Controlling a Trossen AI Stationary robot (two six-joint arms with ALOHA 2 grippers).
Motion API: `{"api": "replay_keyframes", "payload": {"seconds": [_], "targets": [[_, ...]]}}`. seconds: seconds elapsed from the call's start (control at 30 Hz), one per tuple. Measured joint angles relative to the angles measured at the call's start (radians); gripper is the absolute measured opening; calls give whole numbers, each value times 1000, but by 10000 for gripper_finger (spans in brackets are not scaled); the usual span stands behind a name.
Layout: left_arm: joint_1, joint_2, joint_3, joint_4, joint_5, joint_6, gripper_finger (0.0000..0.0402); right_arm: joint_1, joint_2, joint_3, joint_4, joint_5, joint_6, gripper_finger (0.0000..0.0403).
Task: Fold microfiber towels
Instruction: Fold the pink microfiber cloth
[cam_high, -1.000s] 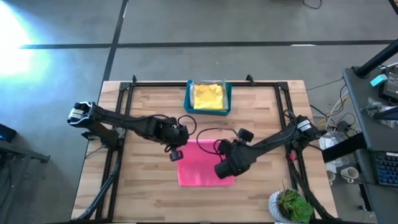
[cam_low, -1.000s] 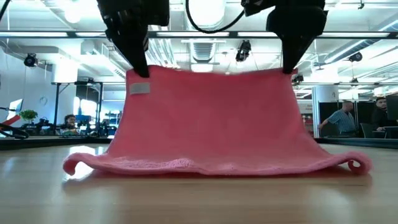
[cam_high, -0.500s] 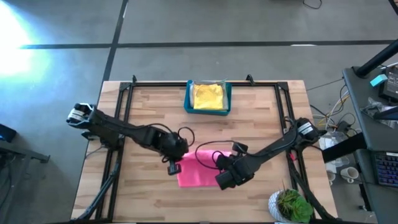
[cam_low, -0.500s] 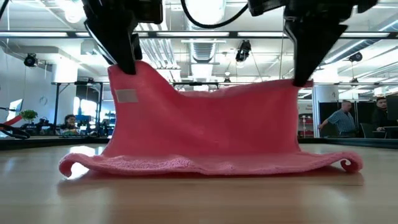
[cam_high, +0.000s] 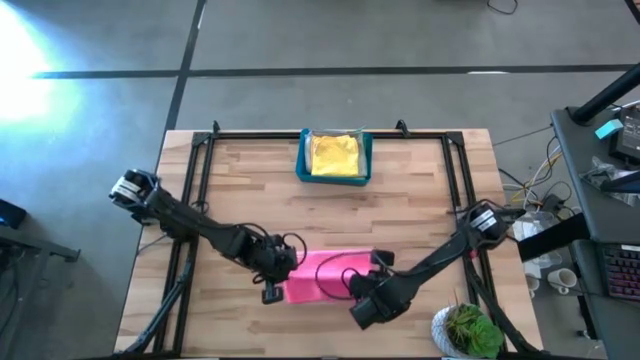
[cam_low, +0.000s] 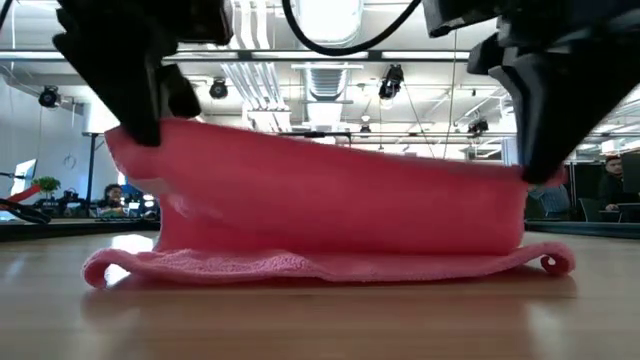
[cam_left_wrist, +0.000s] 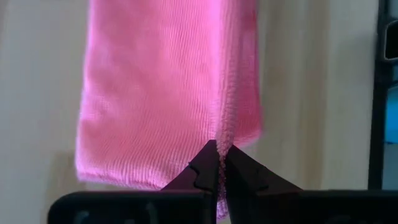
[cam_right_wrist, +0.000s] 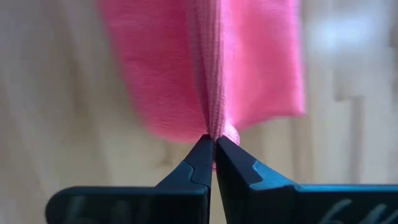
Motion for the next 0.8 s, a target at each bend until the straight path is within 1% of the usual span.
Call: {"api": "replay_keyframes", "payload": {"seconds": [0.1,0.23,0.47,0.6,0.7,0.8], "targets": [[-22,23,-4,72,6,0,0,19,22,0,25,-32,-44,8],[-39,59,-6,127,10,1,0,28,45,0,40,-52,-43,8],[-44,96,-2,137,18,0,0,28,55,1,41,-67,-41,8],[-44,99,-3,148,18,5,2,28,54,1,41,-75,-10,10],[-44,100,-4,148,35,17,17,28,51,1,44,-100,-3,21],[-44,100,-3,150,63,27,44,28,50,2,44,-107,8,41]]}}
